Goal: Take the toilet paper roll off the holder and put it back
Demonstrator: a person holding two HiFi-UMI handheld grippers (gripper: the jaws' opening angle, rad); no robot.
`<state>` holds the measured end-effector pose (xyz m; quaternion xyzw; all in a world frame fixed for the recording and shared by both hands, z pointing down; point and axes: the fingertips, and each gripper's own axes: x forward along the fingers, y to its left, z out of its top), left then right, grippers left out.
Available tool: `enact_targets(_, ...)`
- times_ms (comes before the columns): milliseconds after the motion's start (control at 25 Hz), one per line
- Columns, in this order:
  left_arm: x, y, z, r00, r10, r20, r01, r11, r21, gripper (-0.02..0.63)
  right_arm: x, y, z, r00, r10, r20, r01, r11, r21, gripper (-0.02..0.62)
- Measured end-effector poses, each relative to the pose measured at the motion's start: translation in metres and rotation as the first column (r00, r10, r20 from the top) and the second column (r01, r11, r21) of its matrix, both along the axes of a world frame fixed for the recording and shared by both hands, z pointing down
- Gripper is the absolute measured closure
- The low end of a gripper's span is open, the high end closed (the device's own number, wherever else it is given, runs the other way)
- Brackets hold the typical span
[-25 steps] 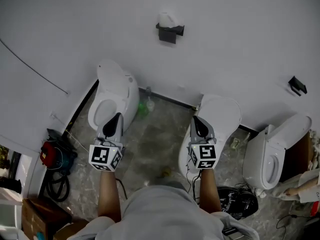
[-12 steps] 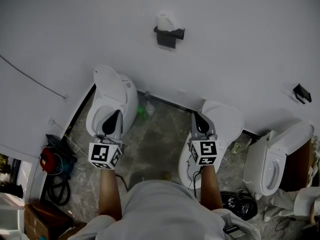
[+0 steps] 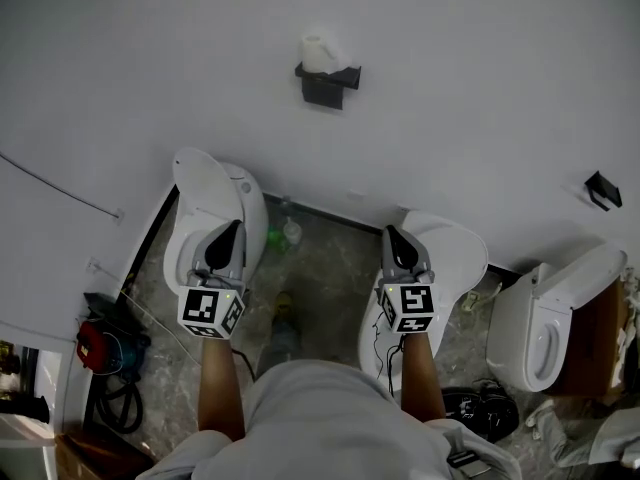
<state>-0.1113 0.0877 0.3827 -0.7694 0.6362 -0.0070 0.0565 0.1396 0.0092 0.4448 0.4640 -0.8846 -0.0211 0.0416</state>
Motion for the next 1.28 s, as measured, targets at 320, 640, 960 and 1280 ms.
enact_targets(320, -0.054, -0.102, 0.005, 0.999, 0.050, 0.000, -0.050, 0.999, -0.012, 0.606, -0.054, -0.092, -0.002, 0.999, 0.044, 0.016, -0.044, 0.999, -0.005, 0.597)
enact_targets(640, -0.110, -0.206, 0.005, 0.992, 0.123, -0.016, -0.124, 0.991, -0.042, 0.606, -0.110, -0.174, -0.007, 0.995, 0.098, 0.002, -0.098, 0.995, -0.009, 0.595)
enact_targets(960, -0.150, -0.289, -0.002, 0.979, 0.202, -0.023, -0.203, 0.979, -0.036, 0.606, -0.148, -0.238, -0.017, 0.985, 0.171, -0.003, -0.171, 0.985, -0.002, 0.595)
enact_targets(1280, -0.156, -0.353, -0.010, 0.950, 0.311, -0.026, -0.311, 0.950, -0.031, 0.606, -0.155, -0.270, -0.025, 0.961, 0.275, 0.002, -0.275, 0.961, 0.008, 0.595)
